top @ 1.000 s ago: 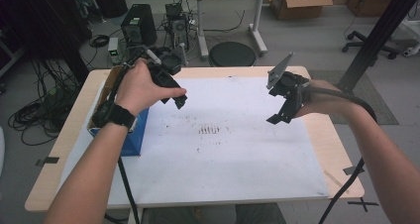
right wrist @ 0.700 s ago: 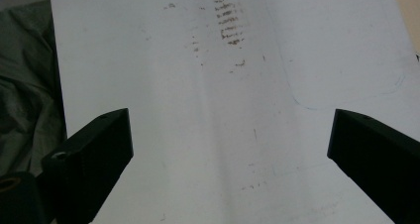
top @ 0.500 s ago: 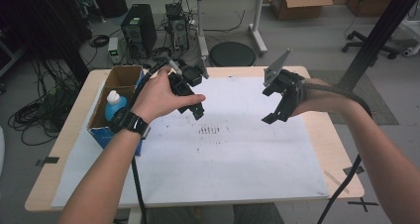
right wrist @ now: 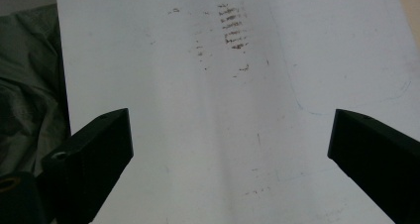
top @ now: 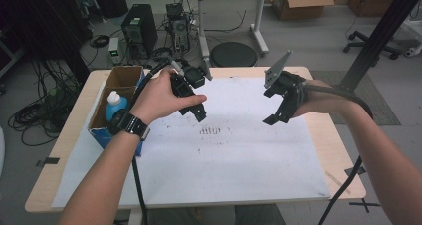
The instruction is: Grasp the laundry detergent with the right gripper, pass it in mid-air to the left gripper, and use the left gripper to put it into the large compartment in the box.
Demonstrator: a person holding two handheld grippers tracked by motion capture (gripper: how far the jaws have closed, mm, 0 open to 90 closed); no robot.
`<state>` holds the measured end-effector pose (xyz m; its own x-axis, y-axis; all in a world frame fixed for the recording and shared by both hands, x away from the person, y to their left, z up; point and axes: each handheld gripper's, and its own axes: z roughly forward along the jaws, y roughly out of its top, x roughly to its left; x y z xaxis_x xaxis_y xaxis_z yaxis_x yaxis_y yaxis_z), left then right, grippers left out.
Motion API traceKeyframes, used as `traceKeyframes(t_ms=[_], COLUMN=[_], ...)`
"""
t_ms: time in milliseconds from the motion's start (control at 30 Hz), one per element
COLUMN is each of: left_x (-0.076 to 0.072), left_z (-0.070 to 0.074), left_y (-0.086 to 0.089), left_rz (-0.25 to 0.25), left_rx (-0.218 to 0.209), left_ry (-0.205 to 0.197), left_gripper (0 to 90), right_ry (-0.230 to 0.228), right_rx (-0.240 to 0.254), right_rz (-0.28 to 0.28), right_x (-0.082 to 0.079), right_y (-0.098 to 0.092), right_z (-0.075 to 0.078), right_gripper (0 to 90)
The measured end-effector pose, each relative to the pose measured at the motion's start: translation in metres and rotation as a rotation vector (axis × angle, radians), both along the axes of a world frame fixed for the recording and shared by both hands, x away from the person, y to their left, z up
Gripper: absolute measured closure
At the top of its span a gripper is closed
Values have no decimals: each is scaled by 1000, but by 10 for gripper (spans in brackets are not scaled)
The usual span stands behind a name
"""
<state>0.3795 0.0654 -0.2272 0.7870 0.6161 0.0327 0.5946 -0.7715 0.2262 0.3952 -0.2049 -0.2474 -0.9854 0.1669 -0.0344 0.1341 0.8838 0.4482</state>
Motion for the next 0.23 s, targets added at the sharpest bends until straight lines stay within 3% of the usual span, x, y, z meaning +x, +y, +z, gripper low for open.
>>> traceKeyframes(t_ms=[233], left_x=[-3], left_z=[1], left_y=[-1], left_rz=[-11], left_rx=[-3], left_ry=[-2], left_gripper=[48], right_ry=[0], right_rx=[-3], right_rz=[-1], right_x=[-2], right_y=[-1], right_z=[1], right_gripper=[36])
